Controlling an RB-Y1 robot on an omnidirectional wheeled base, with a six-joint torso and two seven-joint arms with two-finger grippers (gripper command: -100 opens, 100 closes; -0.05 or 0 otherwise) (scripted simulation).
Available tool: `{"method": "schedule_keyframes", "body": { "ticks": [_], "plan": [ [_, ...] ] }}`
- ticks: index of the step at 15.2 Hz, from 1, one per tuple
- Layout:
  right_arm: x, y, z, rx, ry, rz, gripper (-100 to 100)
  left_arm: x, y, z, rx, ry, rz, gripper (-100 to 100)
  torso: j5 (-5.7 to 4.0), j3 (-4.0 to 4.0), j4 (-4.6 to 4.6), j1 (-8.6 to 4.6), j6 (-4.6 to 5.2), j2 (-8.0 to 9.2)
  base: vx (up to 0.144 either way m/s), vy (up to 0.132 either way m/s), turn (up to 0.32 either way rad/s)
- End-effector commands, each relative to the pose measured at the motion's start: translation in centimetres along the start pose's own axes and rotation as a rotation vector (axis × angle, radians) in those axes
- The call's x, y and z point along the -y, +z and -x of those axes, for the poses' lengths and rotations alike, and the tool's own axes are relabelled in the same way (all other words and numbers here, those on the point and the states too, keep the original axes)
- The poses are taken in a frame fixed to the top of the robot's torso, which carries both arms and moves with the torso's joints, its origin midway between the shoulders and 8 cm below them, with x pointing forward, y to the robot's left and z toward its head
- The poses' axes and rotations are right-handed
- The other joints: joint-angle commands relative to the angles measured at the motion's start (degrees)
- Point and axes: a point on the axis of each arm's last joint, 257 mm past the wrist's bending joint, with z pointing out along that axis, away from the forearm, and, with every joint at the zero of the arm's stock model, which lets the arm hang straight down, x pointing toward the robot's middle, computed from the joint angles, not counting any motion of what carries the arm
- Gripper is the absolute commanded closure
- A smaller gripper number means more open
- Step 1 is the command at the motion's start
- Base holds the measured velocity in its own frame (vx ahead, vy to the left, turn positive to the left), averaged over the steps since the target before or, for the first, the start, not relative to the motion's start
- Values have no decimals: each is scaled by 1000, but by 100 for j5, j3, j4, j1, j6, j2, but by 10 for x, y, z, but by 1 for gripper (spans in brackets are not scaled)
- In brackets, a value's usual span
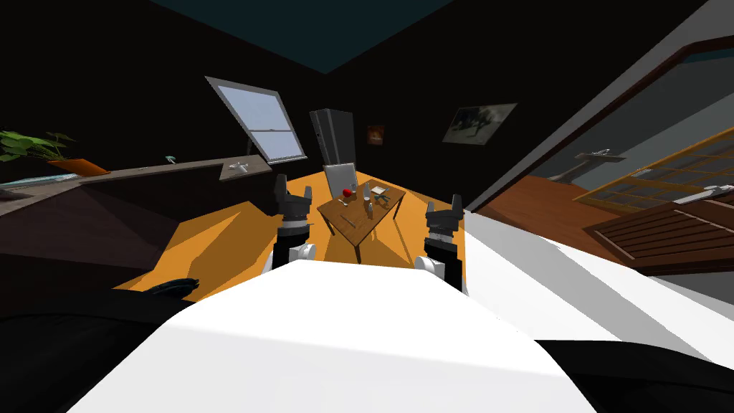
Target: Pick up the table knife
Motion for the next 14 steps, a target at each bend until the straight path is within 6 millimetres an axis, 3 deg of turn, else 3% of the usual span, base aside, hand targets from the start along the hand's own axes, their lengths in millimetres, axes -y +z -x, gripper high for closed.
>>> {"method": "schedule_keyframes", "body": {
  "ticks": [1, 4, 11, 12, 14],
  "plan": [
    [0, 0, 0, 0, 0, 0, 0, -15, -2, -5, -41, 24, 37, -100, 0, 0, 0, 0, 0, 0, -3, -25, -31],
    [0, 0, 0, 0, 0, 0, 0, -50, -7, -9, -95, 66, 116, -100, -4, 1, 0, -23, 2, 3, -14, -76, -48],
    [0, 0, 0, 0, 0, 0, 0, -106, -21, -6, -142, 126, 243, -100, -6, -1, -1, -30, 2, -1, -3, -75, -35],
    [0, 0, 0, 0, 0, 0, 0, -123, -26, -4, -158, 149, 283, -100, -7, -1, -1, -30, 1, -2, -5, -75, -42],
    [0, 0, 0, 0, 0, 0, 0, -126, -27, -3, -157, 149, 291, -100, -6, -1, -1, -31, 1, -1, 5, -65, -28]
  ]
}}
